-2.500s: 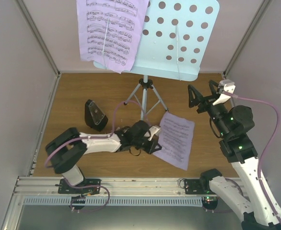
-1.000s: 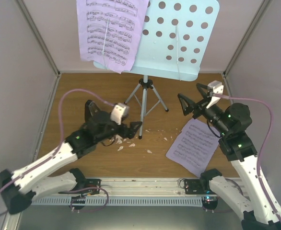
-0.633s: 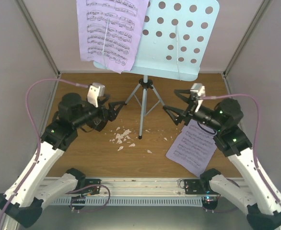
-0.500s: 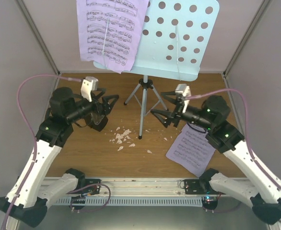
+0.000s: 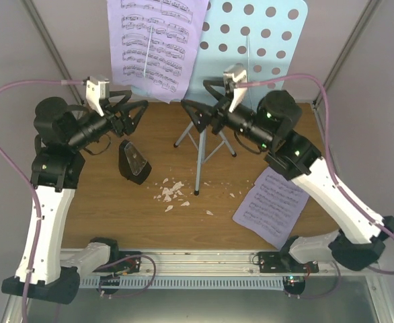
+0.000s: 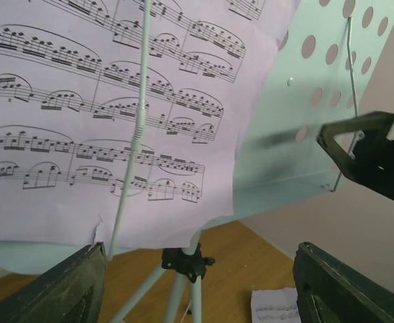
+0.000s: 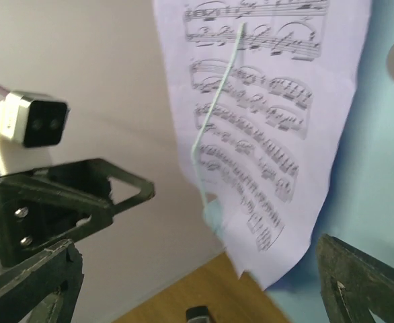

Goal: Pack up the instrument practice props

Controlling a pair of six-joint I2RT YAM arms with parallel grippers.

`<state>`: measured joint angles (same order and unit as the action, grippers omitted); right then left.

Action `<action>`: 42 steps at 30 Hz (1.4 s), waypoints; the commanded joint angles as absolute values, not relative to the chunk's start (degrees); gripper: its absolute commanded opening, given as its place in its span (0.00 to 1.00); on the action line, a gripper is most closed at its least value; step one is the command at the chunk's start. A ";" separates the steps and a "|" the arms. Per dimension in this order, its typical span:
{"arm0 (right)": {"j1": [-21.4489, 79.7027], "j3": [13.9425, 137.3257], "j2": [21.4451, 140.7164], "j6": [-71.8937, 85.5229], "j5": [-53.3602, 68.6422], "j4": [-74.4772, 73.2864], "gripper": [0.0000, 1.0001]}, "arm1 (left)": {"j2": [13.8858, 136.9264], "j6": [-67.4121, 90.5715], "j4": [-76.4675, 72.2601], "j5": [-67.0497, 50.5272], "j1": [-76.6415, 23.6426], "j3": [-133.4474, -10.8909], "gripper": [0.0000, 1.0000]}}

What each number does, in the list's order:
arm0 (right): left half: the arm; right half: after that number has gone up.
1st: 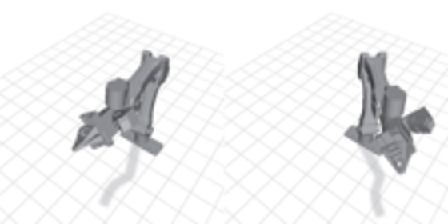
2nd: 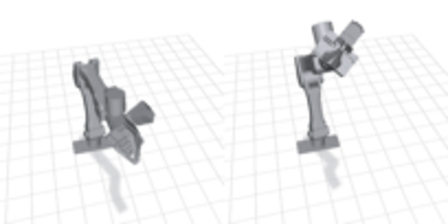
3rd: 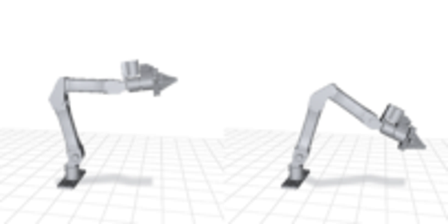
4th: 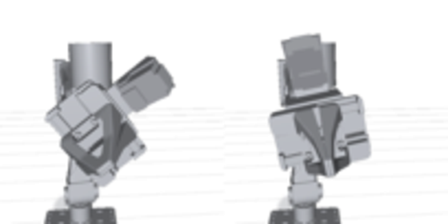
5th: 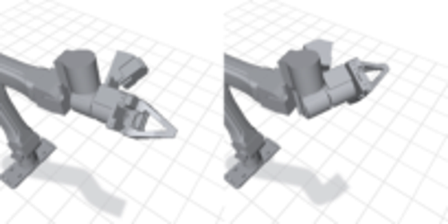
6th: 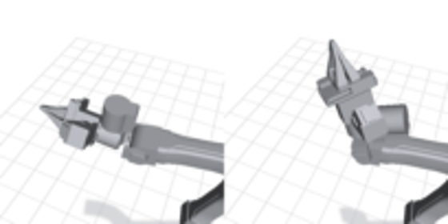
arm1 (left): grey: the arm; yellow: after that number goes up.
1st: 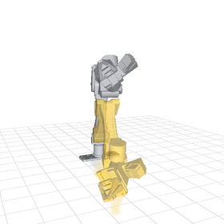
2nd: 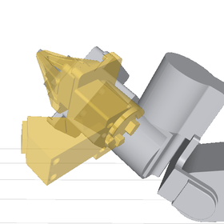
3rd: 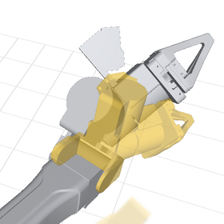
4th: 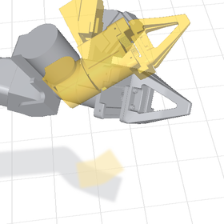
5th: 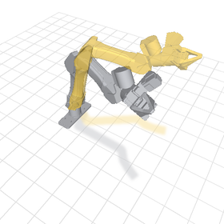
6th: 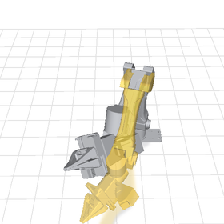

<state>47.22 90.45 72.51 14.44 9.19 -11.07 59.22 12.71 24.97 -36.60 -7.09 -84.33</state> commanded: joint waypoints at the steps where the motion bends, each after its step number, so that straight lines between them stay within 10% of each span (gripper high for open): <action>1: 44.09 98.90 79.33 18.73 7.36 -15.68 0.94 | 62.01 15.56 20.01 -41.88 -4.70 -86.33 0.73; 42: 40.32 111.26 91.01 24.02 8.47 -9.04 0.67 | 79.51 23.29 13.09 -54.77 -3.43 -103.44 0.47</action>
<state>40.80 109.54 90.00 23.33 8.73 -11.38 78.56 22.55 15.94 -53.89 -3.64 -102.02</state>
